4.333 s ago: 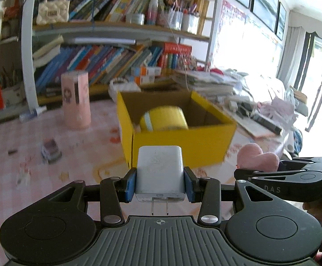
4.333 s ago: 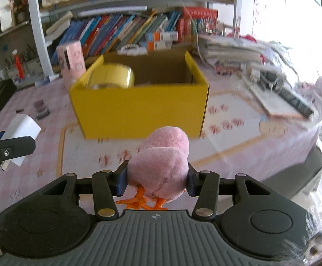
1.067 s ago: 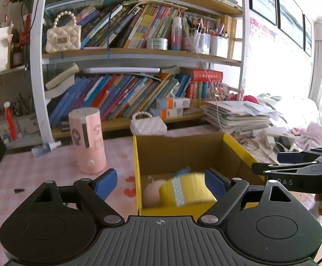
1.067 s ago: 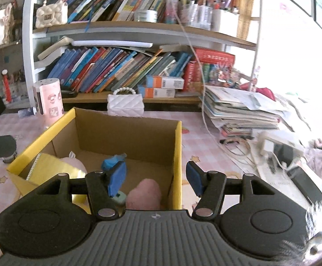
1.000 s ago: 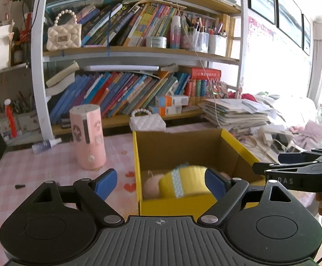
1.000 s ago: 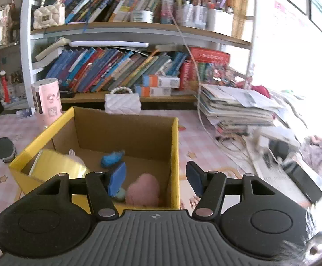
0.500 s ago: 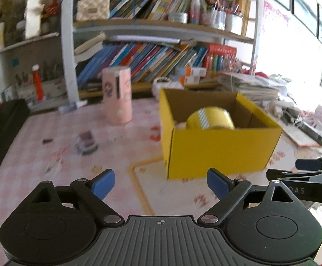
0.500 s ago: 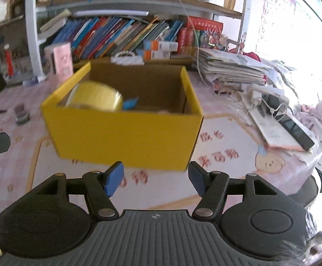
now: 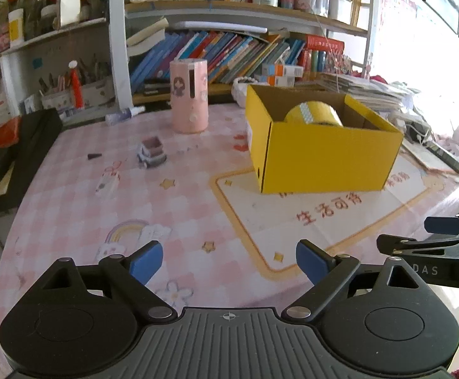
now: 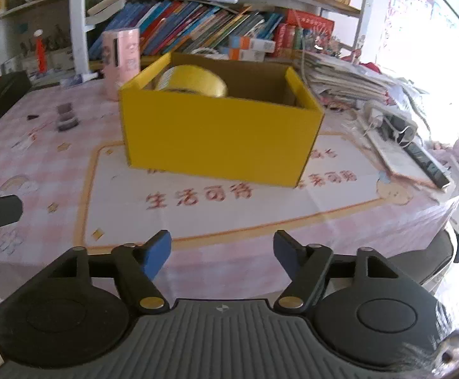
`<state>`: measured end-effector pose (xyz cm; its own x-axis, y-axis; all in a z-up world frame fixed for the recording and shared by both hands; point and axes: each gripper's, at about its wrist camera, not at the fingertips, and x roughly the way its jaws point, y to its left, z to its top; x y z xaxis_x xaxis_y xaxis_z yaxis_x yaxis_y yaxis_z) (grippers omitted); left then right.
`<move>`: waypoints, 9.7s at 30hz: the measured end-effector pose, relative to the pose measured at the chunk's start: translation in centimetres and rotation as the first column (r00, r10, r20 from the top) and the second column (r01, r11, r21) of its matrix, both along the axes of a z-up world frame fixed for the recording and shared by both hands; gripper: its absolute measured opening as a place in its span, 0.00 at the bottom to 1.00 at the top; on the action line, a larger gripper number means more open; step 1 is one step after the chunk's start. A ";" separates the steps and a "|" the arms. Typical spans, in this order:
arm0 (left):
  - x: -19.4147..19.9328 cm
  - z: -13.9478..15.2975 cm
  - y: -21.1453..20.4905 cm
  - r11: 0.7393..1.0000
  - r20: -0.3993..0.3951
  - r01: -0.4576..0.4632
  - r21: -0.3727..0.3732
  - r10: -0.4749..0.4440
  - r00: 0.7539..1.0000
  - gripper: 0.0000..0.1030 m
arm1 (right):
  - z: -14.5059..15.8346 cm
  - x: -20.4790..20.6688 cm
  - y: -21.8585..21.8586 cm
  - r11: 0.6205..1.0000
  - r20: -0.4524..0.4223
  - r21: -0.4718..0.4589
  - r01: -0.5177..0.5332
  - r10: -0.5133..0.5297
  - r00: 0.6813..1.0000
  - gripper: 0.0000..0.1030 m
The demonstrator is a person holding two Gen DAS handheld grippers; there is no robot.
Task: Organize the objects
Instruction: 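Withdraw both grippers from the box and move toward the small items on the table, then grasp the white card box with the left gripper while the right gripper grasps the grey toy car, then lift the card box and toy car and carry them toward the yellow box, then lower both grippers into the yellow box and open them to release the items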
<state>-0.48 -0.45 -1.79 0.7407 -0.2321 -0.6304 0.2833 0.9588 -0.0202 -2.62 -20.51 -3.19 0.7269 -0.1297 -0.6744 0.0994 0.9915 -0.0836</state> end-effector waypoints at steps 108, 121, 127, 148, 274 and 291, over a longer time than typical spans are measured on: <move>24.0 -6.9 11.0 0.970 -0.132 -0.227 0.082 0.236 0.963 0.27 | -3.8 33.0 21.3 0.859 -0.062 0.052 -0.509 0.512 0.857 0.62; 22.0 -5.0 13.7 0.952 -0.153 -0.306 -0.025 0.299 0.942 0.27 | -5.3 34.4 21.5 0.850 -0.083 0.083 -0.521 0.527 0.846 0.39; 20.2 -3.5 14.6 0.943 -0.148 -0.320 -0.086 0.306 0.941 0.27 | -3.2 32.5 19.9 0.864 -0.039 0.135 -0.486 0.494 0.868 0.39; 10.9 0.6 15.5 0.933 -0.073 -0.305 -0.194 0.296 0.952 0.27 | 2.1 20.8 16.1 0.877 0.056 0.114 -0.468 0.464 0.884 0.39; 17.5 4.5 -14.2 0.982 0.099 0.163 -0.094 -0.154 0.983 0.27 | 5.7 18.8 -11.2 0.980 0.209 0.051 -0.194 0.179 0.961 0.39; 20.6 2.1 -16.4 0.988 0.042 0.152 -0.037 -0.150 0.988 0.27 | 1.5 23.0 -11.1 0.954 0.052 0.043 -0.295 0.293 0.955 0.39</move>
